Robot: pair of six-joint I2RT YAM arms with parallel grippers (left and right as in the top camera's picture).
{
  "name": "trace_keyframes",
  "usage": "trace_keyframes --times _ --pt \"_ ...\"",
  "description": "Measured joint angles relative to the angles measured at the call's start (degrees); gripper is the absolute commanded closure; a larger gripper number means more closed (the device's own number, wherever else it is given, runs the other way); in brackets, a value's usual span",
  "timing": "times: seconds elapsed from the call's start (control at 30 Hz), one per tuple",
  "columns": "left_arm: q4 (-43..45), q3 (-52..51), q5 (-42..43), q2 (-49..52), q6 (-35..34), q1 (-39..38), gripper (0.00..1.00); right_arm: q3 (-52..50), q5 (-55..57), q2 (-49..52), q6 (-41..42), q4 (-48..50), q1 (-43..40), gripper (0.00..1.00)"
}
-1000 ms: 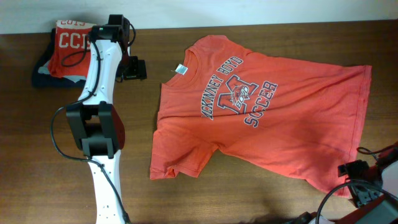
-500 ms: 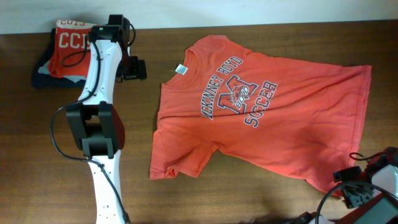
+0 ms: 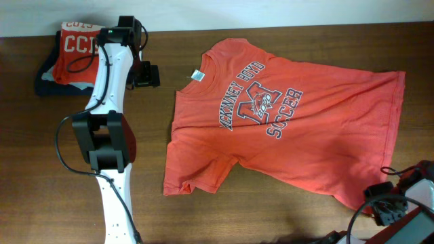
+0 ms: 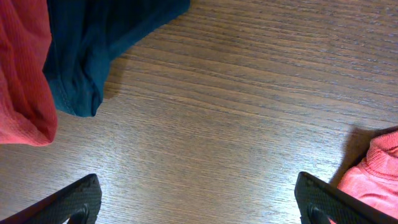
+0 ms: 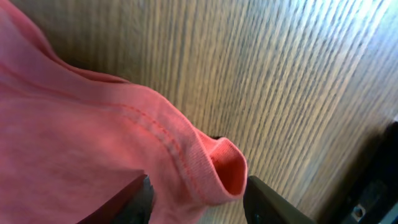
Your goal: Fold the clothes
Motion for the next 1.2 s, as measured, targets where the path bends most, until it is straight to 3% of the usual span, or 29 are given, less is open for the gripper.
trace_keyframes --times 0.17,0.37,0.6,0.67,0.7,0.93,1.2 --pt "0.0 0.0 0.0 0.0 0.0 0.0 0.01 -0.3 -0.7 1.6 0.9 1.9 0.0 0.75" --pt "3.3 0.0 0.0 0.0 0.0 0.0 0.01 -0.2 -2.8 2.1 0.8 3.3 0.0 0.88" --pt "4.4 0.0 1.9 0.0 0.0 0.0 0.04 -0.2 -3.4 2.1 0.9 3.8 0.0 0.9" --pt "1.8 0.0 4.6 0.0 0.0 0.0 0.36 -0.2 -3.4 2.1 0.9 3.9 0.0 0.9" --pt "-0.1 0.0 6.5 0.0 -0.1 0.0 0.41 -0.2 -3.5 2.1 0.9 3.9 0.0 0.9" --pt "-14.3 0.0 15.4 0.0 -0.2 -0.9 0.31 -0.2 -3.5 2.1 0.9 3.9 0.0 0.85" --pt "-18.3 -3.0 16.2 0.0 -0.2 -5.1 0.35 -0.2 -3.3 2.1 0.9 3.8 0.0 0.85"
